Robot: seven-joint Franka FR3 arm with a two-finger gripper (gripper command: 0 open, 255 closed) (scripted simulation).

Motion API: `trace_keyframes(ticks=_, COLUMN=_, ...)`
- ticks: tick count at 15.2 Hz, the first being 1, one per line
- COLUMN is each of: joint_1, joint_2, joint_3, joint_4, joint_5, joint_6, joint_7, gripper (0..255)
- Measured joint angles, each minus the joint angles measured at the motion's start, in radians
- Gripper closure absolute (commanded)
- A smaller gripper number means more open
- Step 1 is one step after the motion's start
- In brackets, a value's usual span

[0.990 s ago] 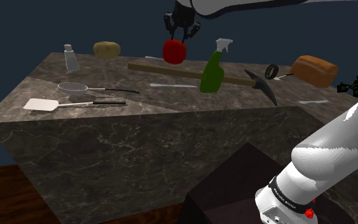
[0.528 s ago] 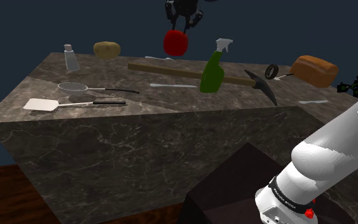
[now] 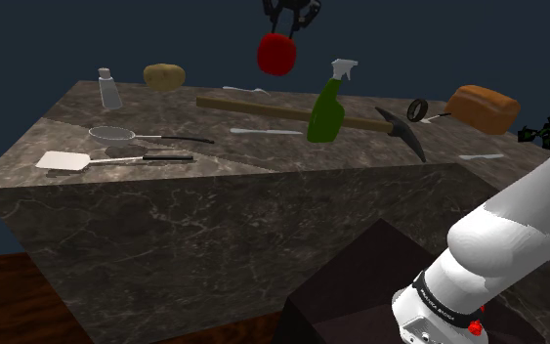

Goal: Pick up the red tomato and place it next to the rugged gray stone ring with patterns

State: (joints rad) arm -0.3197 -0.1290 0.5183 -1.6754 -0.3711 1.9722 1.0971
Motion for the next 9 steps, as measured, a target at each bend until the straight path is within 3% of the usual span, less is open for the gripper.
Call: trace_keyframes(ticks=9, joint_1=-0.036, joint_2=-0.220, joint_3=-0.194, joint_4=-0.238, joint_5=0.154, joint_6=0.108, joint_7=-0.247, gripper=255)
